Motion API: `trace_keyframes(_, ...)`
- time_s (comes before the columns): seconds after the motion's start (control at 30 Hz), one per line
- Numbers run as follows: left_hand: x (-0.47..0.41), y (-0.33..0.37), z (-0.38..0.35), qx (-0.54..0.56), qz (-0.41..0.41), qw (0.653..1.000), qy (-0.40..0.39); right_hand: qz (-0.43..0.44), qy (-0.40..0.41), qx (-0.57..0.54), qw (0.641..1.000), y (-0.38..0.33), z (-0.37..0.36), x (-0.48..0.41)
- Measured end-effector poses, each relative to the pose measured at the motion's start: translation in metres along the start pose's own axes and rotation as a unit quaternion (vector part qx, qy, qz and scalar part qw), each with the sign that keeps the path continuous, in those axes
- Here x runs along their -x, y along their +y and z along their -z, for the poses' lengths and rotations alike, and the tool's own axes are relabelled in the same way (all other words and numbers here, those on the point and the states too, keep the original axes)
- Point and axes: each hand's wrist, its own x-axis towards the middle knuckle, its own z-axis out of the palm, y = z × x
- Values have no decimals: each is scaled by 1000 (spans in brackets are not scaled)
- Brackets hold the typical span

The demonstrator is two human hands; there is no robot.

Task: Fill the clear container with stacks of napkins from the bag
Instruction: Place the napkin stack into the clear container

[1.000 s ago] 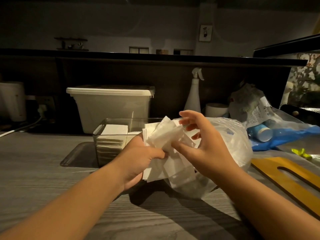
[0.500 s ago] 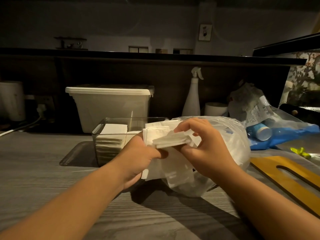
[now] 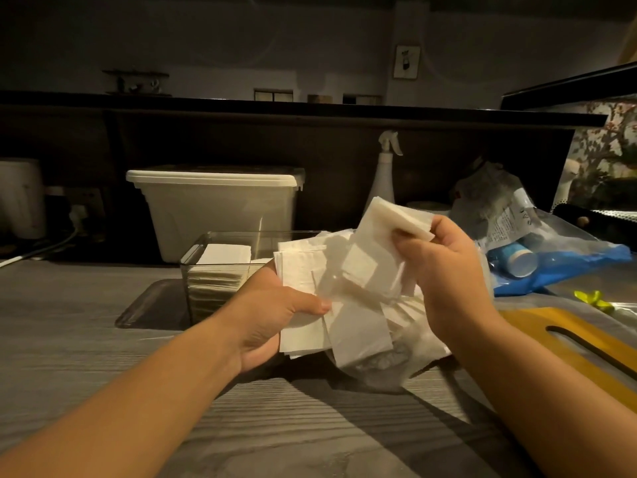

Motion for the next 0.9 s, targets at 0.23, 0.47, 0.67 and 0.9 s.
trace_keyframes(0.23,0,13,10,6,-70,996,58,-69,-130,-34,988,-4,0,4)
trace_keyframes(0.47,-3,9,6,25,-54,996,64,-1,-183,48,982,4,-13,15)
trace_keyframes(0.67,1,8,5,88,-32,996,12,4,-141,102,985,9,-15,17)
trace_keyframes(0.9,0,5,2,26,-60,997,35,-23,-130,134,982,12,-18,15)
